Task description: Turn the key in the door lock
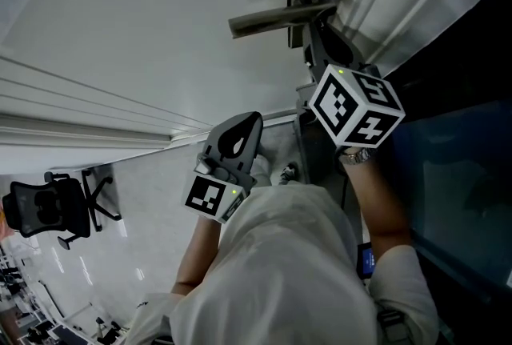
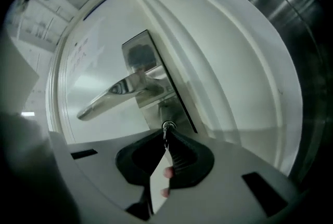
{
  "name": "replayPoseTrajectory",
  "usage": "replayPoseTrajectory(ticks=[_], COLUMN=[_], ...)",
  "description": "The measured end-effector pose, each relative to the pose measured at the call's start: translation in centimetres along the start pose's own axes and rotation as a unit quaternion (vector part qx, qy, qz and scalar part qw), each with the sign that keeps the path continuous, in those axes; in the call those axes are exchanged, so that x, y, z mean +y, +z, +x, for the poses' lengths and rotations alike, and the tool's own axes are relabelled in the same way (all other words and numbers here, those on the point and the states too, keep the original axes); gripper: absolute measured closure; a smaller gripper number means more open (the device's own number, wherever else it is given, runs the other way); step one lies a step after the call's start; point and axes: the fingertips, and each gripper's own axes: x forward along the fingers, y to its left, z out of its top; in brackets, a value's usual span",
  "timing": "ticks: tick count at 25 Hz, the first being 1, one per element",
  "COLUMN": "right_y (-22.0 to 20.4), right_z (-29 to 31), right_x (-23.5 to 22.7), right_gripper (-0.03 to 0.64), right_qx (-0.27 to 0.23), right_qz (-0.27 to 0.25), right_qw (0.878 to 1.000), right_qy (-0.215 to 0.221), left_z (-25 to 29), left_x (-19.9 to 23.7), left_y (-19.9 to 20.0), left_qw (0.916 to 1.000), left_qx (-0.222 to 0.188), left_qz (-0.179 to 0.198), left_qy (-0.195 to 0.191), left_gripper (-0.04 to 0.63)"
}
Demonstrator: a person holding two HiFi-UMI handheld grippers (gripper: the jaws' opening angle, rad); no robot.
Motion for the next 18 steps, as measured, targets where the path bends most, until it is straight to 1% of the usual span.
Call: replayPoseTrajectory(ticks=[2, 4, 7, 11, 14, 15, 16, 17, 18], right_y=[-0.04, -0.11, -0.17, -0.37, -0.42, -0.40, -0.37, -0.31, -0.25], right_z=[-0.03, -0.05, -0.04, -0.06, -0.02, 0.01, 0.03, 0.05, 0.05], right_x=[-0.14, -0.26, -0.33, -0.52, -0.66, -0.65, -0.61, -0.55, -0.47], right_gripper=[0.603, 0.603, 0.603, 0.600, 0.589, 0.588, 0.586, 0.584, 0.584], right_qx=[-0.001, -0.006, -0.010, -0.005, -0.005, -0.005, -0.005, -0.005, -0.005], right_qz=[0.075, 0.143, 0.220, 0.310, 0.365, 0.377, 0.383, 0.380, 0.369], right_qw=[0.997, 0.989, 0.973, 0.947, 0.926, 0.920, 0.918, 0.918, 0.922], right_qy=[0.016, 0.035, 0.063, 0.080, 0.097, 0.103, 0.108, 0.112, 0.115], left_z=[0.06, 0.12, 0.18, 0.21, 0.25, 0.25, 0.24, 0.22, 0.19], left_x=[0.11, 0.22, 0.47, 0.84, 0.92, 0.95, 0.97, 0.97, 0.97], left_y=[0.07, 0.14, 0.12, -0.04, -0.17, -0.15, -0.10, -0.04, 0.03], left_qw=[1.0000, 1.0000, 1.0000, 1.0000, 1.0000, 1.0000, 1.0000, 1.0000, 1.0000], left_qx=[0.000, 0.000, 0.001, 0.003, 0.005, 0.006, 0.006, 0.005, 0.005], left_qz=[0.000, 0.000, -0.001, -0.001, -0.001, -0.001, 0.000, 0.000, 0.001], left_qy=[0.000, 0.000, 0.001, 0.003, 0.001, 0.000, -0.002, -0.003, -0.005], left_gripper=[0.591, 0.591, 0.591, 0.589, 0.590, 0.589, 0.589, 0.591, 0.591])
